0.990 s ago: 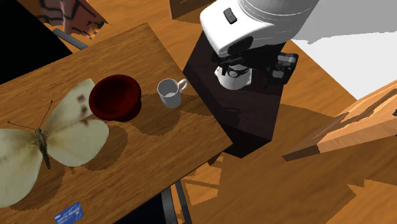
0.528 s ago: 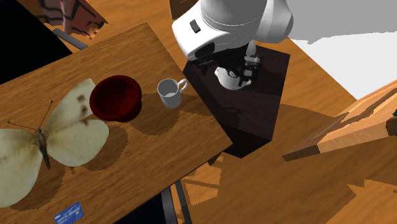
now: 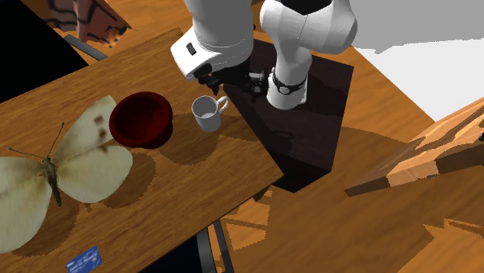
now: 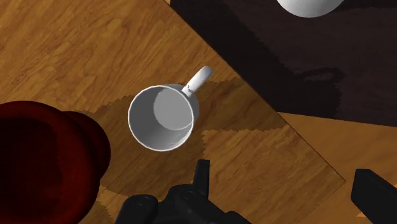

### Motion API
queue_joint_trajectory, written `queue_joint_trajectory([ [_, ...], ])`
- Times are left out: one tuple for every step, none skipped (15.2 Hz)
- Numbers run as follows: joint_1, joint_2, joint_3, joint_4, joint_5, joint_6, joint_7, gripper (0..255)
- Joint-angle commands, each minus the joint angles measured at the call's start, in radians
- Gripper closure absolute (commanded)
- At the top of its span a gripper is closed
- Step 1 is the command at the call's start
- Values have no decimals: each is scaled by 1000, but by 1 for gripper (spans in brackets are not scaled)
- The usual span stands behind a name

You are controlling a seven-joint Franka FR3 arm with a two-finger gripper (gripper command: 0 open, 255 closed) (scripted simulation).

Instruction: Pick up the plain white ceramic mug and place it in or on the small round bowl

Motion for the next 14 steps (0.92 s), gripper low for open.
queue_joint_trajectory([
  [-16,21,-49,-30,-41,60,-56,0],
  [-24,35,-75,-39,-62,88,-84,0],
  [-32,52,-102,-47,-82,116,-112,0],
  [-40,71,-128,-53,-102,146,-140,0],
  [-47,92,-155,-57,-120,177,-168,0],
  [-52,116,-183,-59,-138,208,-197,0],
  [-56,142,-212,-60,-155,240,-225,0],
  [-59,171,-240,-59,-169,273,-253,0],
  [-61,202,-269,-56,-182,306,-282,0],
  [-60,234,-298,-51,-193,340,-311,0],
  [-58,269,-328,-44,-202,375,-341,0],
  [-54,306,-358,-36,-207,409,-372,0],
  [-51,323,-371,-32,-209,424,-386,0],
  [-51,333,-377,-40,-211,442,-386,0],
])
